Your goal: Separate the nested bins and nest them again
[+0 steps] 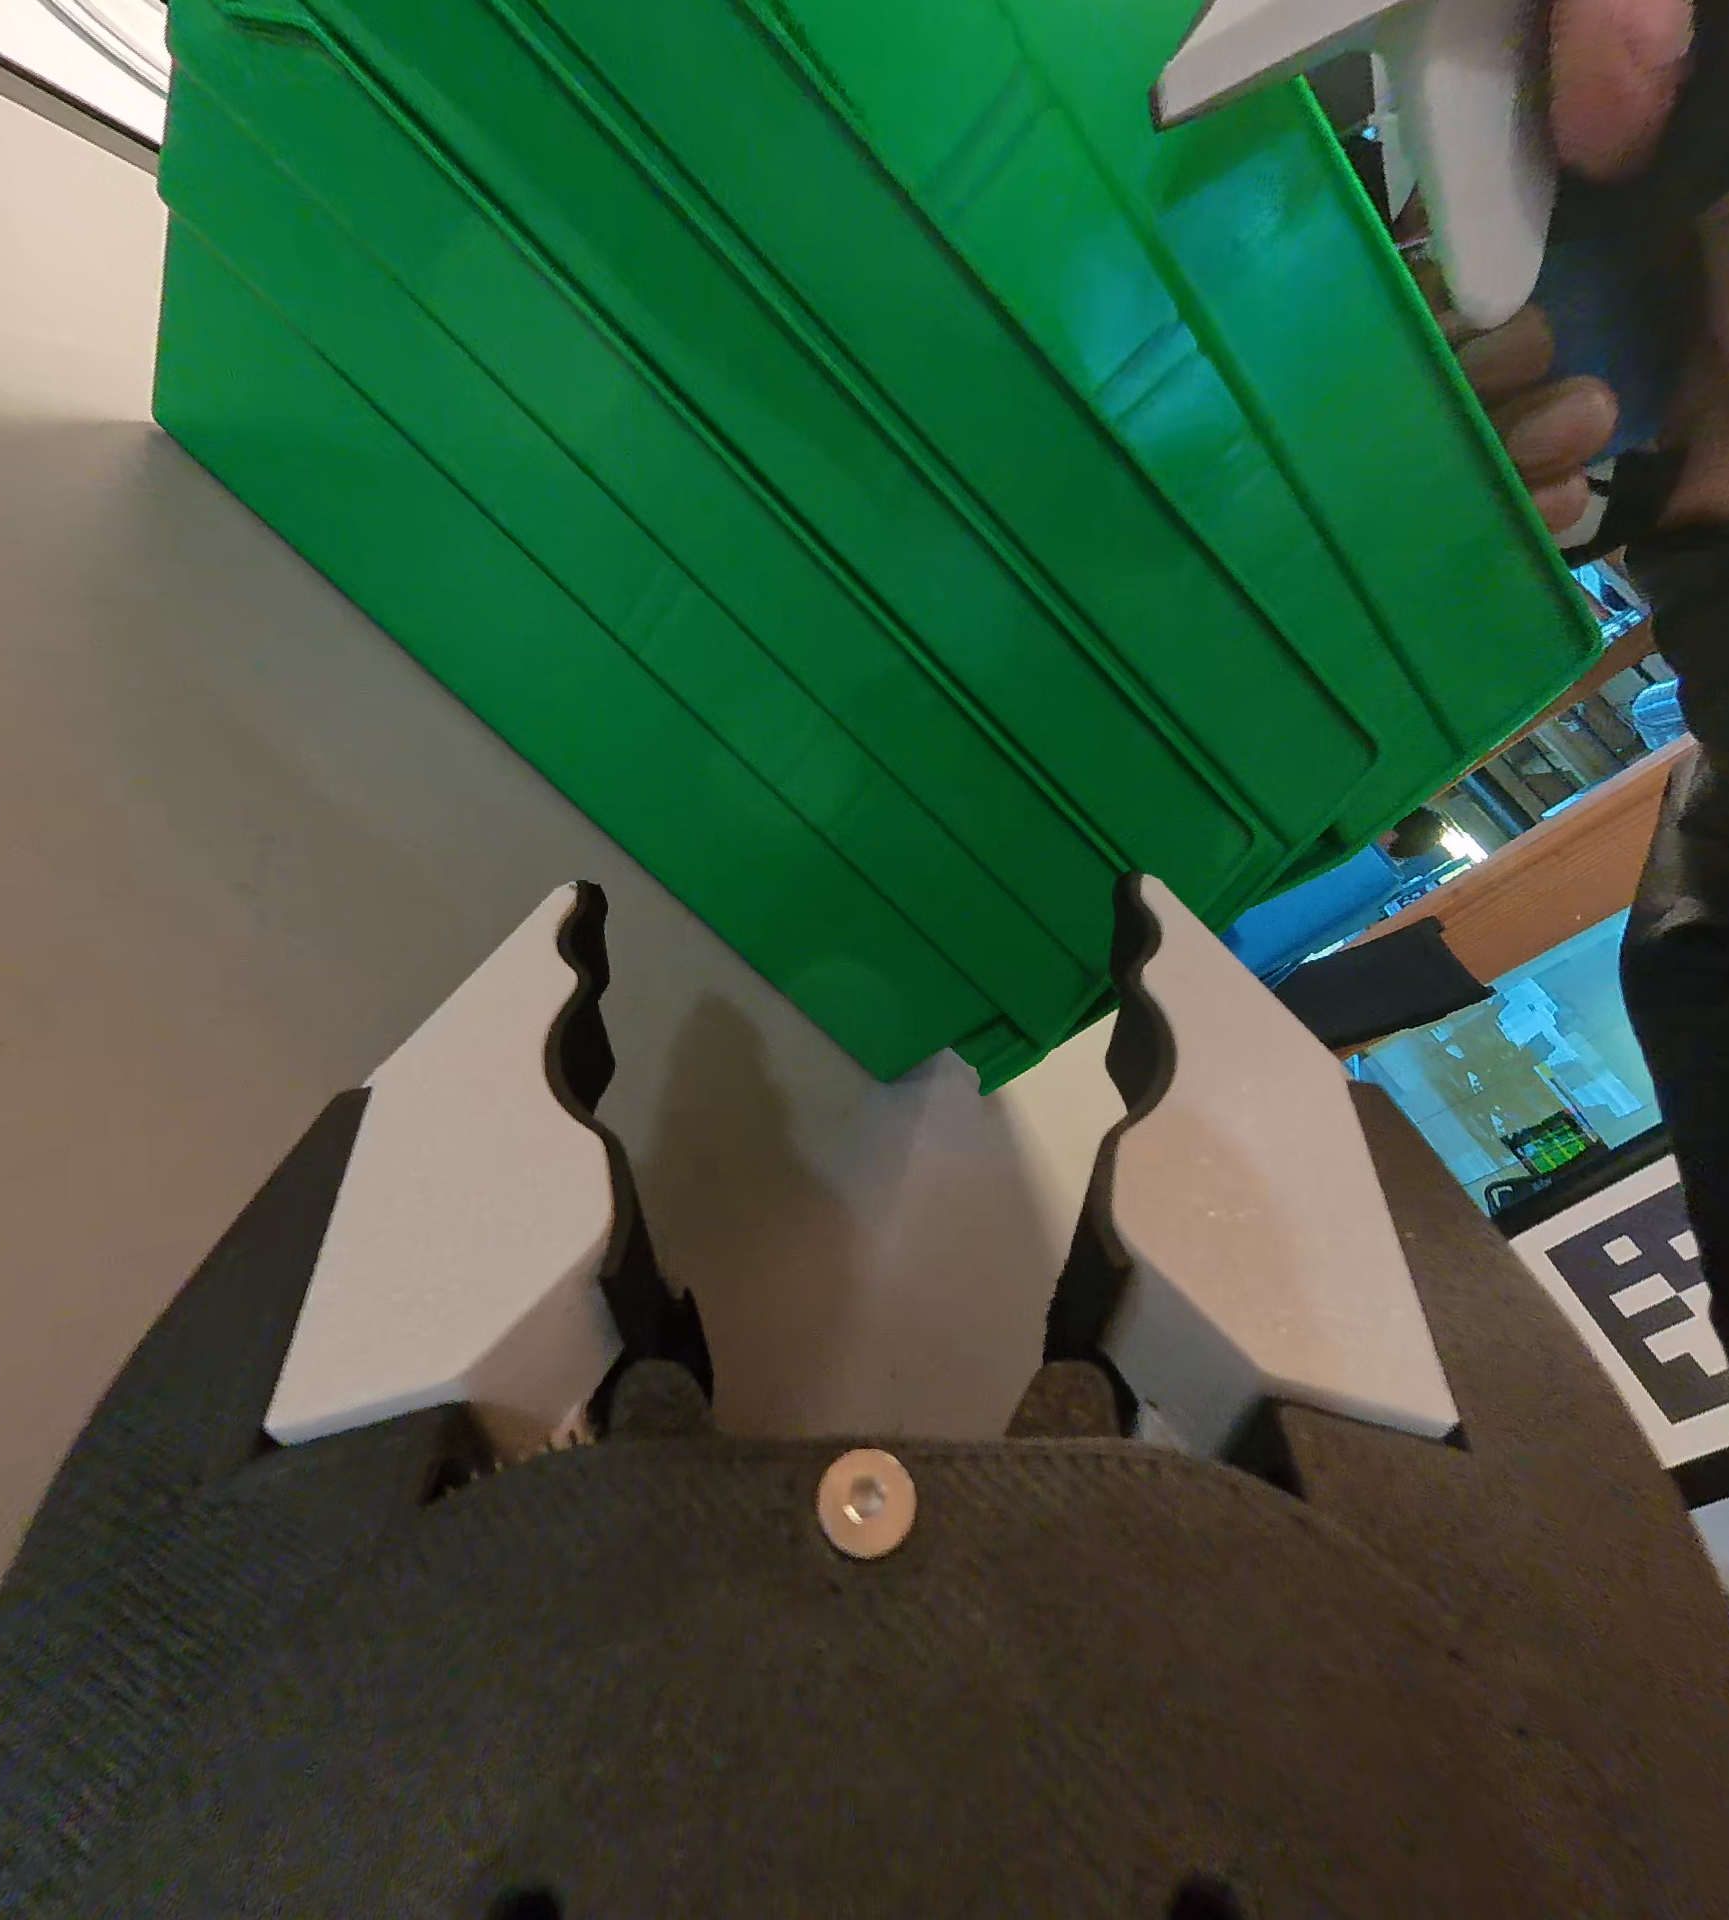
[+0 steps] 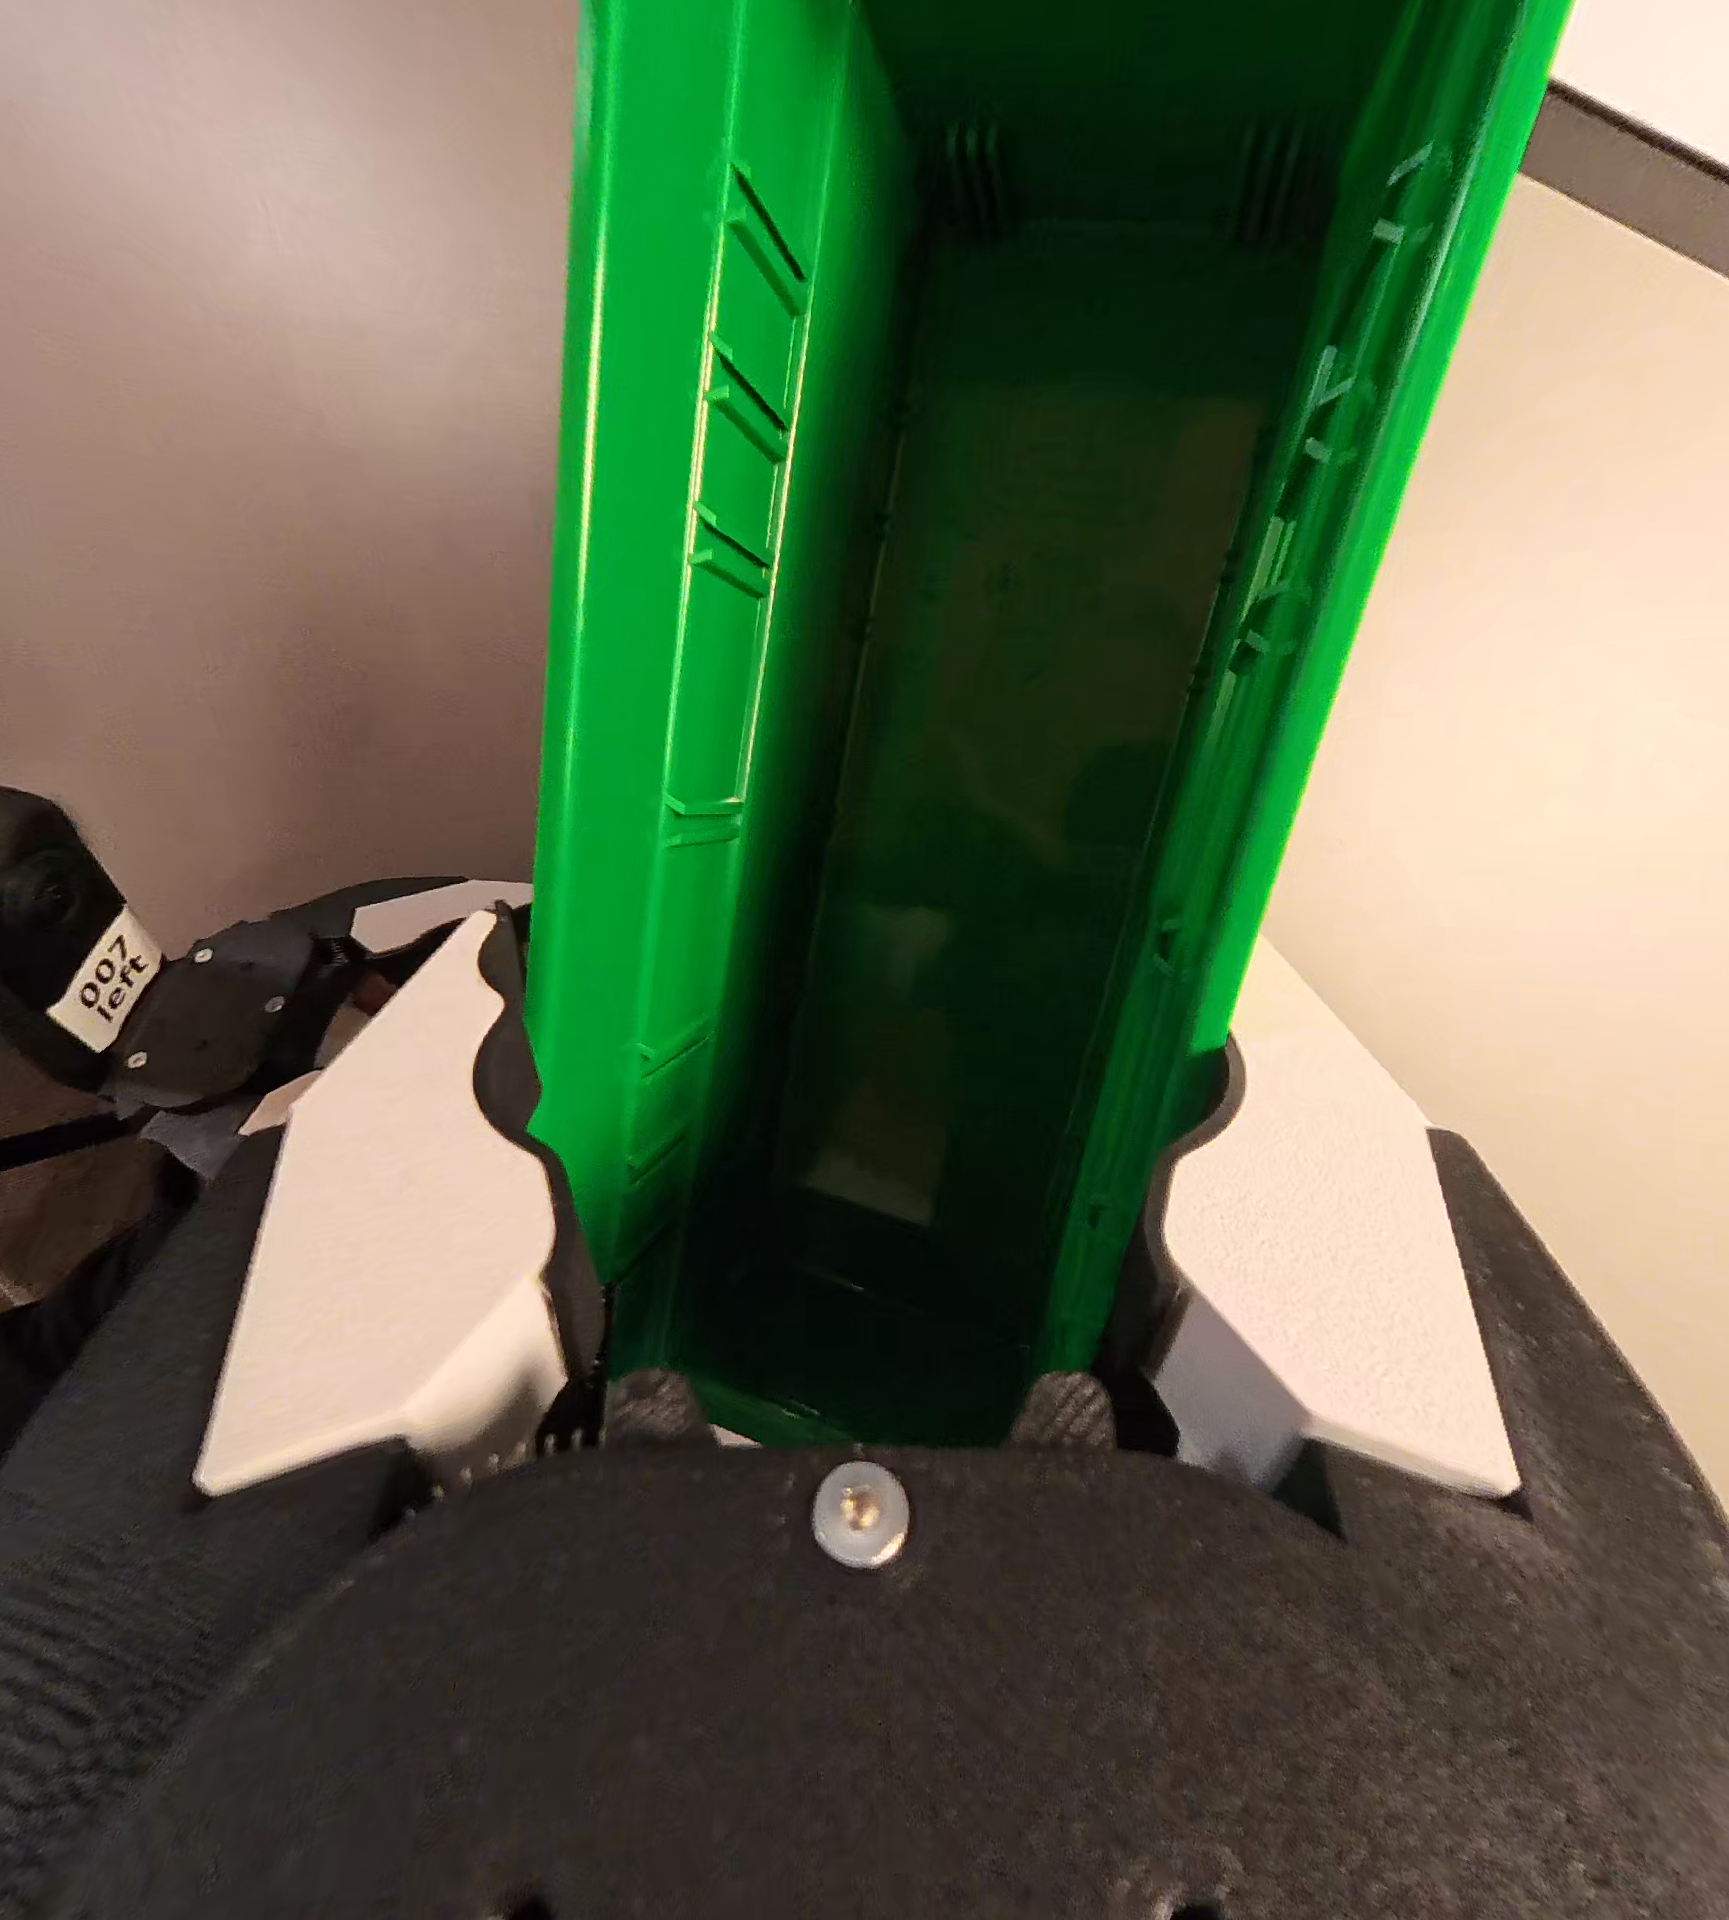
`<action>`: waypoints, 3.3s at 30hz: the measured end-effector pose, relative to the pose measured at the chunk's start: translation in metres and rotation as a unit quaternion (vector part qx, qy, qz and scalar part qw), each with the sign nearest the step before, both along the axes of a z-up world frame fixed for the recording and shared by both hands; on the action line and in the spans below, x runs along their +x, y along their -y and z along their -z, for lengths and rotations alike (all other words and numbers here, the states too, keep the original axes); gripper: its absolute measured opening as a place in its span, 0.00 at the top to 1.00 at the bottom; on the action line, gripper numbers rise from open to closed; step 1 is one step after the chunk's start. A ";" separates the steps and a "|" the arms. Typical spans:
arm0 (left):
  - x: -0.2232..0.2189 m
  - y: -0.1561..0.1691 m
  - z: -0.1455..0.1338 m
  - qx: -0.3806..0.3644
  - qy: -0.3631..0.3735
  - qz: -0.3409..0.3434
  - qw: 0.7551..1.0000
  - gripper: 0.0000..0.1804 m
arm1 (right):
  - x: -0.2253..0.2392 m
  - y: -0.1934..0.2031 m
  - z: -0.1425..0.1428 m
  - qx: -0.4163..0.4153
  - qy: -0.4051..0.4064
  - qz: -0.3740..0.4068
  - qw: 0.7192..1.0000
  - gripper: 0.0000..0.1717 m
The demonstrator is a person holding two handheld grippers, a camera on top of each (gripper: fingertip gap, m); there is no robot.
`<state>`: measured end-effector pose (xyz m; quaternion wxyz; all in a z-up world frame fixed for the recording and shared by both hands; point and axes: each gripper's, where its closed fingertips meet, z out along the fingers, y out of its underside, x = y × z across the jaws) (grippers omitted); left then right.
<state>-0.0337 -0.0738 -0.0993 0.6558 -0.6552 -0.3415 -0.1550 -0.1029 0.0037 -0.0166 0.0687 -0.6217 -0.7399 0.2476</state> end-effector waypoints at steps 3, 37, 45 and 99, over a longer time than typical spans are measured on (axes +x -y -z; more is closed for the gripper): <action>0.000 0.000 0.000 0.000 0.001 0.001 1.000 0.46 | -0.002 -0.010 -0.003 0.035 -0.016 0.010 0.999 0.21; 0.002 0.018 -0.012 0.037 -0.017 -0.003 0.999 0.46 | 0.126 0.014 0.105 -0.211 -0.223 -0.052 0.950 0.20; -0.027 0.082 -0.026 -0.007 -0.062 -0.071 0.996 0.40 | 0.144 0.066 0.100 -0.317 -0.205 -0.118 0.918 0.28; -0.079 -0.063 -0.079 -0.559 -0.081 -0.004 0.825 0.24 | 0.140 0.027 0.078 -0.380 -0.279 -0.031 0.881 0.33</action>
